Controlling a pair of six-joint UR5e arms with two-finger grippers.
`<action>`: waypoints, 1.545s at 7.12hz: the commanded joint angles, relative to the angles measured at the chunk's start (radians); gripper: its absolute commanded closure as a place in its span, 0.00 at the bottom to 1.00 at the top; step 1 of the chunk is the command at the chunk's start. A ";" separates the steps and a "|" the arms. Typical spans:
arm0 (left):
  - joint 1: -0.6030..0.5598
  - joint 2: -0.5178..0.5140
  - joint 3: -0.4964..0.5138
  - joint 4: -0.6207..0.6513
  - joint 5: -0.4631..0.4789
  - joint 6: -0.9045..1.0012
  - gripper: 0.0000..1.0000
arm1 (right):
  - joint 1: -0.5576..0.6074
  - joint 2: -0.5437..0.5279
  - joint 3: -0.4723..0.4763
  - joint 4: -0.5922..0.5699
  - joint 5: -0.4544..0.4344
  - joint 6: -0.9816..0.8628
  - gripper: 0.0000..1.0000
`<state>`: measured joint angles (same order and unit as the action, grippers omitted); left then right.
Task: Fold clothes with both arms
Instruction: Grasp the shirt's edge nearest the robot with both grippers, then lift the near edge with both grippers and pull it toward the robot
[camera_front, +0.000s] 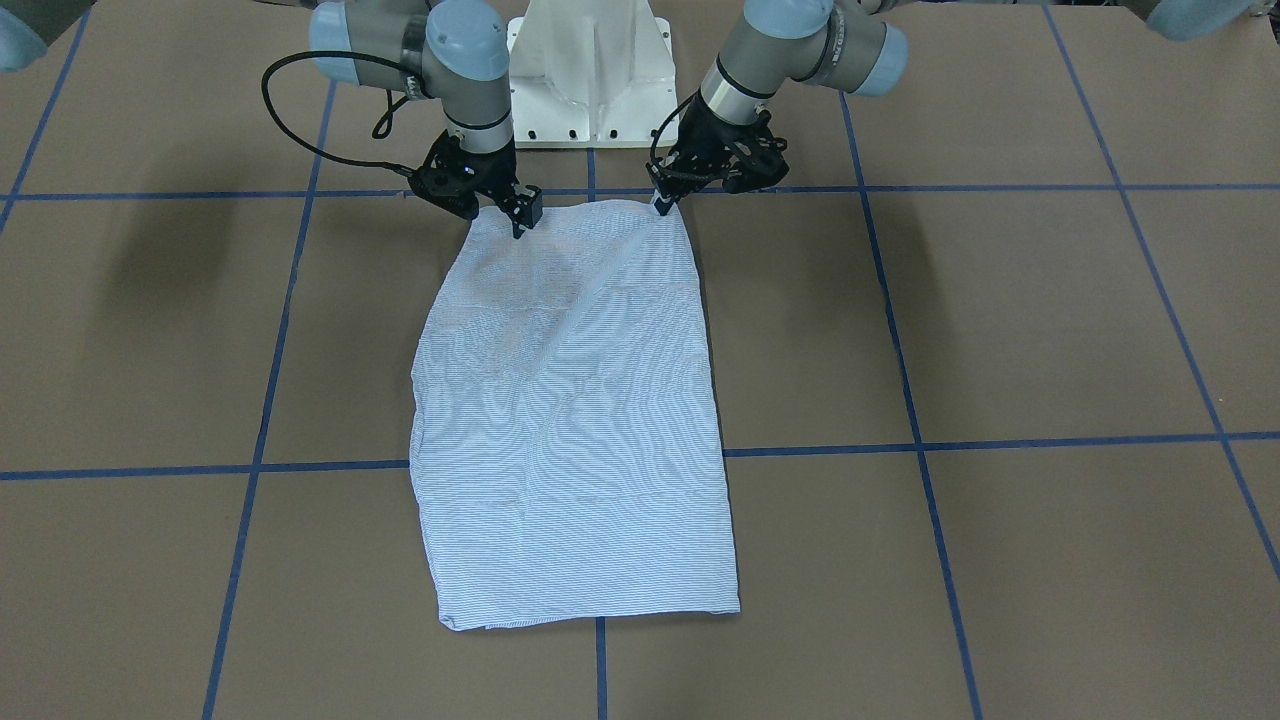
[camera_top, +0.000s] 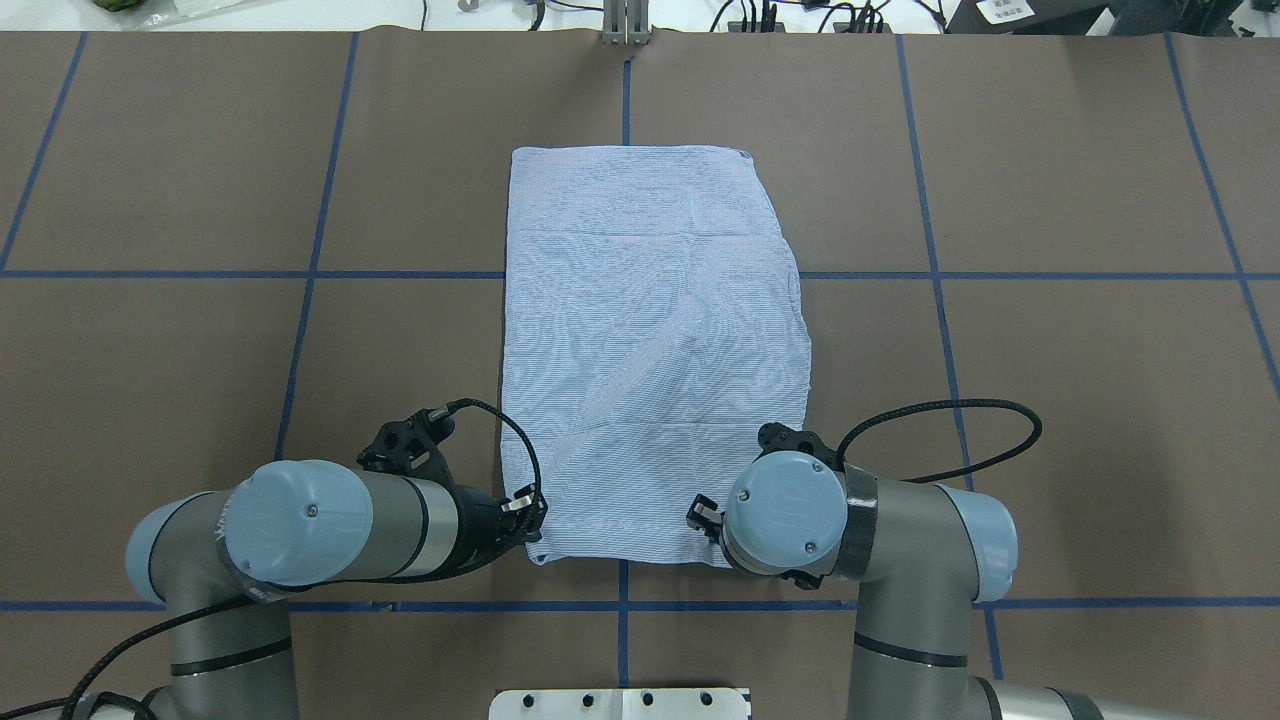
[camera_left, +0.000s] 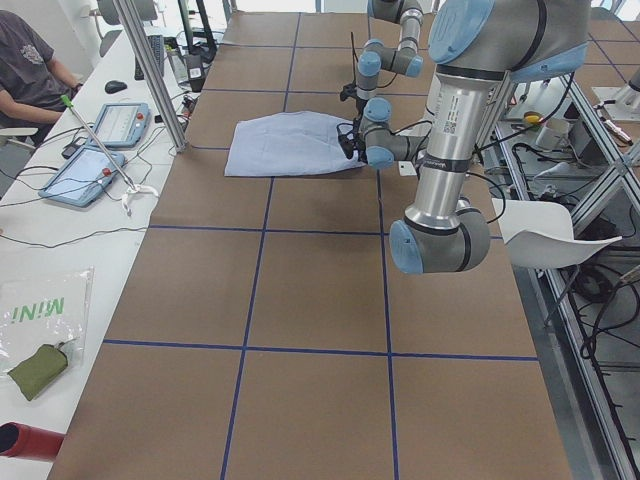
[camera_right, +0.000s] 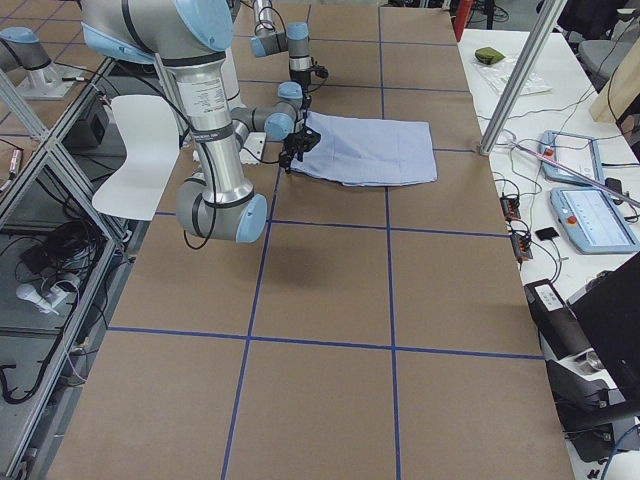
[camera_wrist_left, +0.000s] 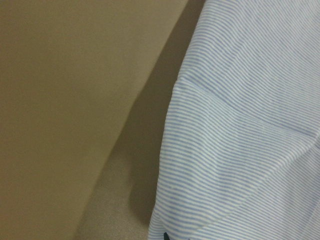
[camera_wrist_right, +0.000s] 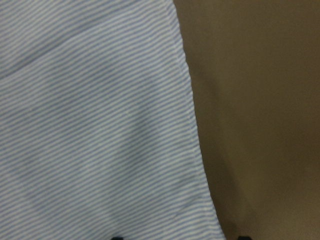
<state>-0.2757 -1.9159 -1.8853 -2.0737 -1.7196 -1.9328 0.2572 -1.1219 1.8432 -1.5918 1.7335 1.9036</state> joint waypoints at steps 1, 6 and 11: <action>0.000 0.000 0.000 0.000 0.000 0.000 1.00 | 0.014 0.004 0.016 0.000 0.001 -0.001 0.79; -0.002 -0.002 -0.008 -0.003 -0.002 0.000 1.00 | 0.042 0.007 0.077 -0.001 0.003 0.003 1.00; -0.002 0.037 -0.223 0.088 -0.031 0.002 1.00 | 0.057 -0.077 0.275 -0.002 0.046 0.000 1.00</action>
<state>-0.2827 -1.8902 -2.0305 -2.0348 -1.7440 -1.9315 0.3156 -1.1712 2.0599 -1.5934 1.7709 1.9039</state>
